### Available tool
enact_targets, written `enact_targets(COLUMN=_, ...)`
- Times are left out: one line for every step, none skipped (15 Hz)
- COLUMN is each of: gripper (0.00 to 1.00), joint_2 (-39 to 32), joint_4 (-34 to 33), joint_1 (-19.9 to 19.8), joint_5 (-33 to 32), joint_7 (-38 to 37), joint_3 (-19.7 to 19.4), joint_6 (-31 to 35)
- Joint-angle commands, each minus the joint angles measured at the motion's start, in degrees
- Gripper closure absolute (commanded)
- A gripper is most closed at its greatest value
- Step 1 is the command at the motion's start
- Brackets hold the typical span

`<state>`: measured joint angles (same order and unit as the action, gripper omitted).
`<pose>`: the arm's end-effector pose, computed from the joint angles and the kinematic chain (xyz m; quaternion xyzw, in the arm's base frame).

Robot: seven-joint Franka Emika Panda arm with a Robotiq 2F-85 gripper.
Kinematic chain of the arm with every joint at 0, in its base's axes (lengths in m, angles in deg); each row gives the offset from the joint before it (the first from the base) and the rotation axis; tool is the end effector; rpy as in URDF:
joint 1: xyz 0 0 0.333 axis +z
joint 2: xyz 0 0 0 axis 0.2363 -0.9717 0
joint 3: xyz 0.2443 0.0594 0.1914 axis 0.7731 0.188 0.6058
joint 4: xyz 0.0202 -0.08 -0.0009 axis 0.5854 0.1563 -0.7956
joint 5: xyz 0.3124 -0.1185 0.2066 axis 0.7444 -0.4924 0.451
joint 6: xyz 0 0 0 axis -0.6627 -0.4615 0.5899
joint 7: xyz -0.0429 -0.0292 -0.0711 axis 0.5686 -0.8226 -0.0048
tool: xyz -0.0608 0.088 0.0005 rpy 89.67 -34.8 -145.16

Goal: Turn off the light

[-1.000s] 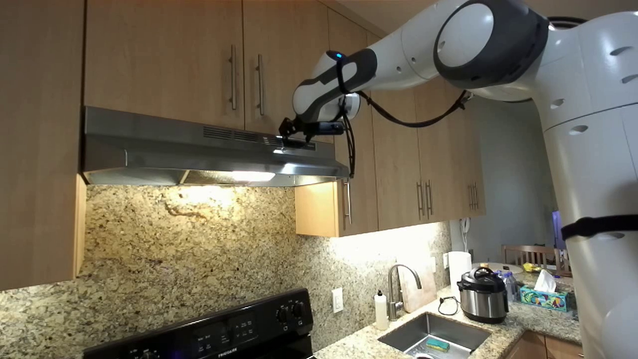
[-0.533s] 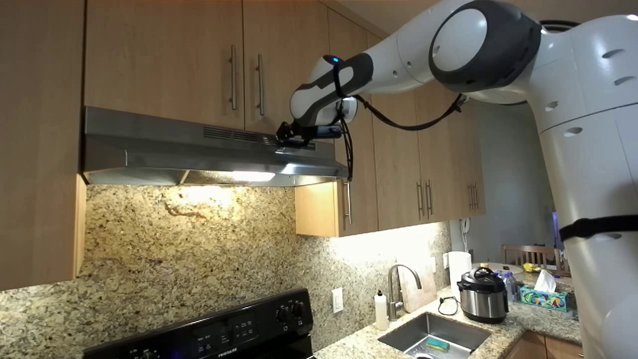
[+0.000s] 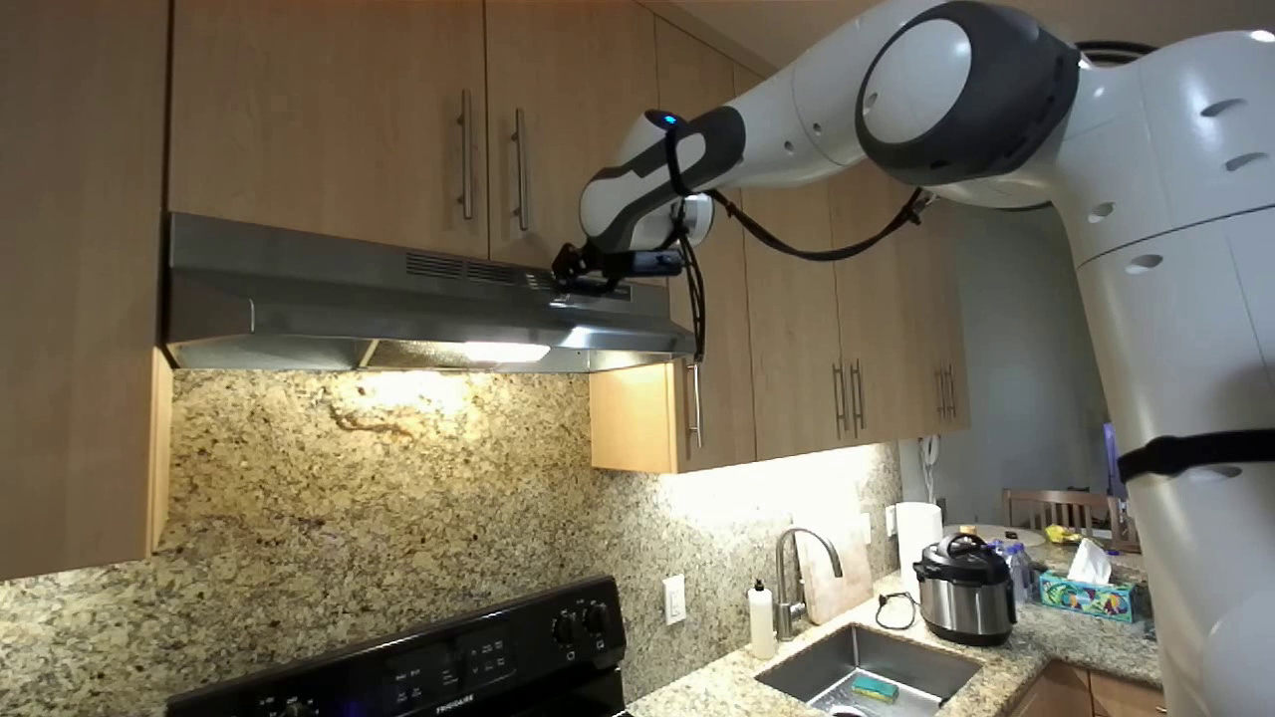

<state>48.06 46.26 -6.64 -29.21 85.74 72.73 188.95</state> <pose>0.6222 -0.0891 0.7428 0.8495 -0.0496 0.5168 0.0943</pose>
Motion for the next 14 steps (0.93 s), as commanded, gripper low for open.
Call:
enact_targets(gripper=0.00, joint_2=-1.9, joint_4=-2.6, joint_1=-0.3, joint_5=0.5, joint_7=0.9, joint_3=-0.1, joint_6=-0.4)
enact_targets(gripper=0.00, joint_2=-2.2, joint_4=-2.9, joint_1=-0.4, joint_5=0.4, joint_7=0.8, joint_3=-0.2, joint_6=-0.5)
enact_targets(gripper=0.00, joint_2=-2.6, joint_4=-3.5, joint_1=-4.6, joint_5=0.6, joint_7=1.2, joint_3=4.1, joint_6=-1.0)
enact_targets(gripper=0.00, joint_2=-3.0, joint_4=-3.9, joint_1=-5.1, joint_5=0.4, joint_7=0.9, joint_3=4.4, joint_6=-0.9)
enact_targets(gripper=0.00, joint_2=-3.5, joint_4=-4.5, joint_1=-6.0, joint_5=0.5, joint_7=0.9, joint_3=5.2, joint_6=-1.2)
enact_targets(gripper=0.00, joint_2=-3.9, joint_4=-5.0, joint_1=-6.7, joint_5=0.9, joint_7=1.2, joint_3=6.0, joint_6=-1.5)
enact_targets(gripper=0.00, joint_2=-4.4, joint_4=-5.6, joint_1=-7.3, joint_5=0.9, joint_7=1.2, joint_3=6.5, joint_6=-1.6)
enact_targets(gripper=0.00, joint_2=-4.7, joint_4=-6.1, joint_1=-7.8, joint_5=0.4, joint_7=0.9, joint_3=6.9, joint_6=-1.8)
enact_targets(gripper=0.00, joint_2=-4.9, joint_4=-6.5, joint_1=-8.3, joint_5=0.4, joint_7=0.9, joint_3=7.2, joint_6=-2.1)
enact_targets(gripper=0.00, joint_2=-5.2, joint_4=-6.9, joint_1=-8.7, joint_5=0.5, joint_7=1.1, joint_3=7.5, joint_6=-2.2)
enact_targets(gripper=0.00, joint_2=-5.6, joint_4=-7.4, joint_1=-9.0, joint_5=0.5, joint_7=1.1, joint_3=7.6, joint_6=-1.9)
enact_targets(gripper=0.00, joint_2=-5.9, joint_4=-7.9, joint_1=-9.3, joint_5=0.7, joint_7=1.3, joint_3=7.8, joint_6=-2.0)
enact_targets(gripper=0.00, joint_2=-6.2, joint_4=-8.0, joint_1=-8.1, joint_5=0.5, joint_7=1.1, joint_3=6.3, joint_6=-1.4)
enact_targets(gripper=0.00, joint_2=-6.7, joint_4=-8.9, joint_1=-9.7, joint_5=0.6, joint_7=1.4, joint_3=7.9, joint_6=-1.8)
